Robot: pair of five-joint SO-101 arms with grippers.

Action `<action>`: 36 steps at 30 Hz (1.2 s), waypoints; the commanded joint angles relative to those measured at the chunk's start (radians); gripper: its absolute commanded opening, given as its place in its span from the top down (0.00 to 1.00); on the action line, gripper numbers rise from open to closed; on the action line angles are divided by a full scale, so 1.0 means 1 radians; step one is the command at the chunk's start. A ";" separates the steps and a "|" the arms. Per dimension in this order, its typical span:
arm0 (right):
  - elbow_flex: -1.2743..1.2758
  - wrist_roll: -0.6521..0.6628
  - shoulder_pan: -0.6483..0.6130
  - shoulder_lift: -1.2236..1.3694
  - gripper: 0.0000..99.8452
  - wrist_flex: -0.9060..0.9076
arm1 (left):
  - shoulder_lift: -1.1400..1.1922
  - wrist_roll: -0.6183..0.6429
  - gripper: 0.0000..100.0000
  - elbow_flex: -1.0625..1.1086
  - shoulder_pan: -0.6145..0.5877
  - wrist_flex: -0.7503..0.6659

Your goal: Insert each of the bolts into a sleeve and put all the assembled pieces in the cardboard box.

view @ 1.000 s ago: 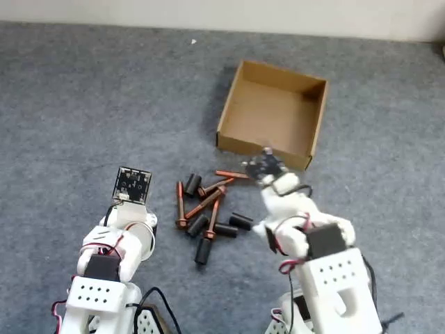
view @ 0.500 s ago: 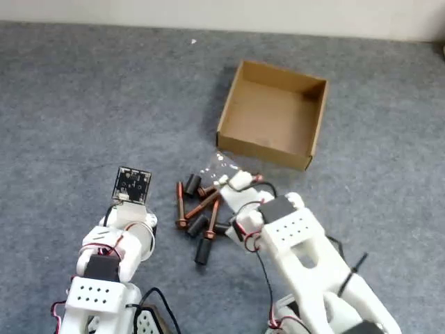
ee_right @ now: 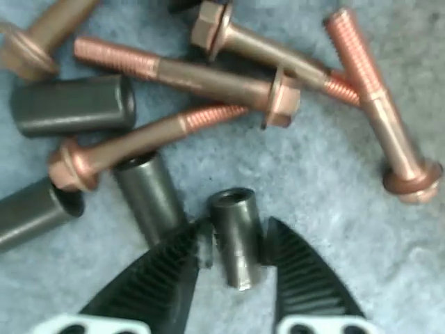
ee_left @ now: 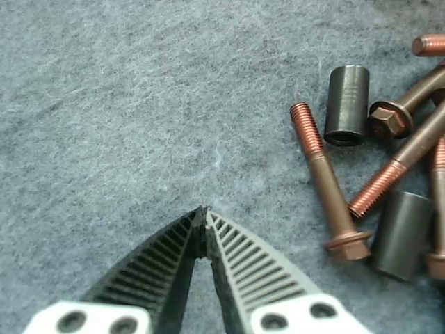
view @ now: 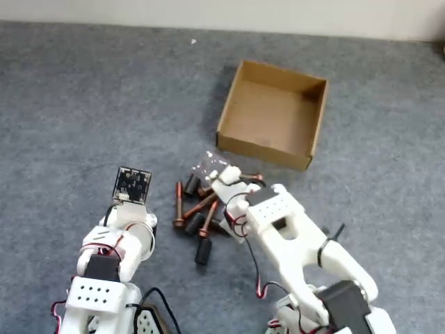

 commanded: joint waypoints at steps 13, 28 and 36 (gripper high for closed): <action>-0.054 0.028 0.133 -0.142 0.99 0.162 | -0.007 -0.014 0.97 0.025 -0.008 0.002; 0.108 -0.198 0.232 -0.667 0.99 0.308 | -0.007 -0.014 0.97 0.025 -0.008 0.002; 0.188 -0.296 0.314 -0.668 0.99 0.280 | -0.007 -0.014 0.97 0.025 -0.008 0.002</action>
